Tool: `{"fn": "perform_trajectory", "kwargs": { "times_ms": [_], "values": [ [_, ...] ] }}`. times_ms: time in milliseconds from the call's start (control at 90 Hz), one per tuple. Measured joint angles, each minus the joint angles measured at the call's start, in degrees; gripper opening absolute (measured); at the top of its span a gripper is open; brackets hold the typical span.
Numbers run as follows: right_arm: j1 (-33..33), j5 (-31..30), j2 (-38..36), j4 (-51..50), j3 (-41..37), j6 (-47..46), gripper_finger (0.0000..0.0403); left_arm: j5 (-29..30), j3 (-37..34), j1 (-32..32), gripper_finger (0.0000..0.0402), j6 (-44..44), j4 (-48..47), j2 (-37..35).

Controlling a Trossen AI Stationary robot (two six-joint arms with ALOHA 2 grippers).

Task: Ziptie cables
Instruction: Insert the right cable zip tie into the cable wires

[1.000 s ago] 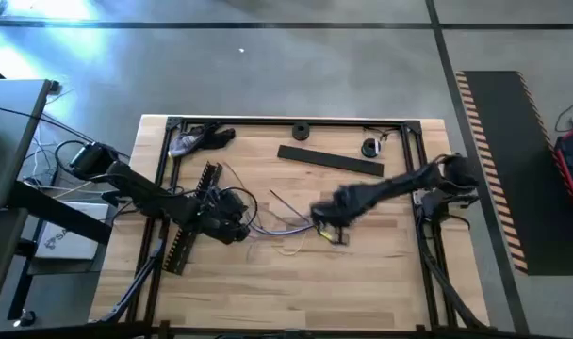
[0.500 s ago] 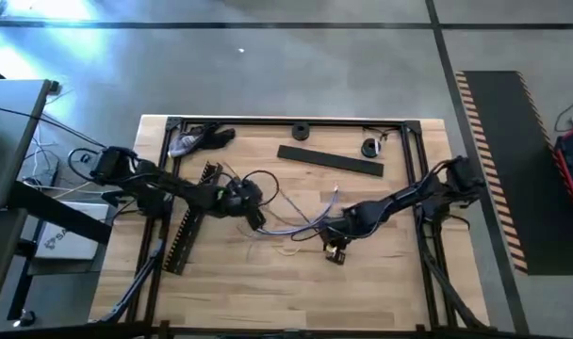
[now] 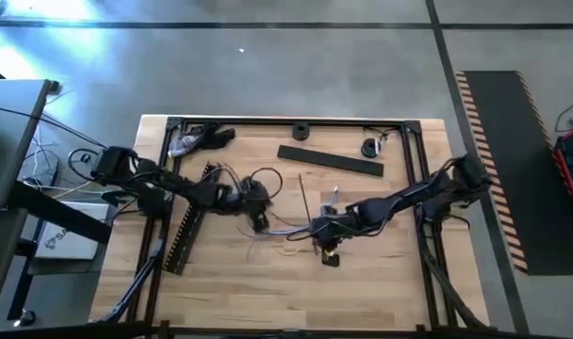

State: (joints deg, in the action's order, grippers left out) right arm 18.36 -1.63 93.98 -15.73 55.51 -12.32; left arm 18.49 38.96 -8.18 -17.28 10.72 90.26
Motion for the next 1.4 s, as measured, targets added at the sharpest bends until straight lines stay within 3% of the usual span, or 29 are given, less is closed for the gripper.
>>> {"fn": "perform_trajectory", "kwargs": {
  "times_ms": [167, 278, 411, 533, 656, 1178, 1400],
  "values": [
    [4.3, -0.5, 1.2, -2.9, 0.0, 24.0, 0.0009, 1.0, 0.0, -2.8, 0.0, 0.9, 3.7, 0.0],
    [6.4, -3.7, 3.2, -2.0, -0.1, 33.4, 0.0041, 1.7, 0.0, -3.2, 0.0, -0.8, 3.8, 0.1],
    [6.5, -4.2, 5.9, 1.9, -0.1, 37.0, 0.0107, 1.7, 0.0, -3.2, 0.0, -1.6, 3.7, 0.2],
    [6.6, -9.3, 8.4, 4.5, -0.1, 37.4, 0.0167, 1.7, 0.0, -3.1, 0.0, -1.6, 3.5, 0.2],
    [6.5, -12.5, 9.7, 4.6, -0.1, 36.6, 0.019, 1.7, 0.0, -3.1, 0.0, -1.6, 3.1, 0.2],
    [6.4, -14.7, 11.5, 4.0, -0.1, 27.5, 0.0118, 1.8, 0.0, -3.1, 0.0, -2.1, 2.7, 0.2],
    [6.7, -16.2, 12.1, 4.0, -0.1, 23.8, 0.0046, 1.8, 0.0, -3.1, 0.0, -2.1, 2.7, 0.2]
  ]
}}
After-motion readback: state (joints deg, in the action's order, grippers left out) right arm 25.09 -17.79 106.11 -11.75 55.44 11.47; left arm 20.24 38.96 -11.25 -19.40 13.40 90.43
